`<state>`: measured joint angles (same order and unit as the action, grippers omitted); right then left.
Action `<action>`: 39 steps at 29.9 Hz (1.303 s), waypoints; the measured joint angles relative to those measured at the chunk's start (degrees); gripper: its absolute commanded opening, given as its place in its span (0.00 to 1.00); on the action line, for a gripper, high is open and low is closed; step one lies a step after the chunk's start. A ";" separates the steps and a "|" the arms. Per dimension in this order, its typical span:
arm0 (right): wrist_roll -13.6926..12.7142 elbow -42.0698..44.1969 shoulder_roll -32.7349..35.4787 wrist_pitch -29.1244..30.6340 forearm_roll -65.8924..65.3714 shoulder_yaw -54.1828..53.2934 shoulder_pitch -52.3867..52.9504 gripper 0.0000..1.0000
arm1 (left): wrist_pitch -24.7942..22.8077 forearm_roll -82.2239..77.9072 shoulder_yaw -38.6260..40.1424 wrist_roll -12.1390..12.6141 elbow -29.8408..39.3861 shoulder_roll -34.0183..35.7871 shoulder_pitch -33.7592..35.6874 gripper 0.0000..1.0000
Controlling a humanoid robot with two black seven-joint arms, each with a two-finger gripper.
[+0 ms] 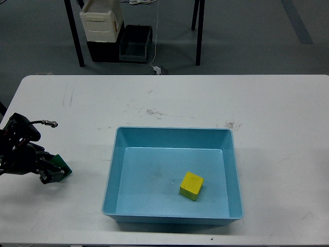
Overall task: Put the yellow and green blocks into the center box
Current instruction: 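Close the left gripper around the green cube, then lift the green cube with the left gripper and carry it over the bin, then lower the green cube beside the yellow cube and open the left gripper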
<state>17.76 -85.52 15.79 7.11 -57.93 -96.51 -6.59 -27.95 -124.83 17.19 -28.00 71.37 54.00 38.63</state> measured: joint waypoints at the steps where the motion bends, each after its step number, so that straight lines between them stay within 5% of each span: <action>1: 0.00 0.00 -0.03 0.00 0.01 0.00 0.00 0.99 | 0.09 -0.05 0.01 -0.03 -0.17 0.00 -0.18 0.36; 8: 0.00 0.00 -0.06 0.00 0.02 0.06 -0.08 0.99 | 0.75 -0.15 0.24 0.02 -1.03 0.57 0.64 0.34; 14: 0.00 -0.03 -0.07 -0.02 0.02 0.10 -0.08 0.99 | 0.70 12.52 2.11 0.03 0.06 3.74 8.60 0.34; 24: 0.00 0.33 -0.07 -0.48 0.02 0.38 -0.14 0.99 | -0.06 24.38 2.13 0.01 11.51 7.76 18.95 0.34; 34: 0.00 0.43 -0.07 -2.02 0.02 1.06 -0.35 0.99 | -0.06 21.63 1.48 -0.01 15.43 -10.37 28.68 0.35; 39: 0.00 0.39 -0.07 -2.02 0.02 1.06 -0.36 0.99 | -0.05 19.19 -5.39 -0.02 15.54 -17.56 32.55 0.35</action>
<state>17.76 -85.13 15.73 5.09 -57.91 -95.45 -6.95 -28.00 -105.64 11.80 -28.02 86.91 36.45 71.18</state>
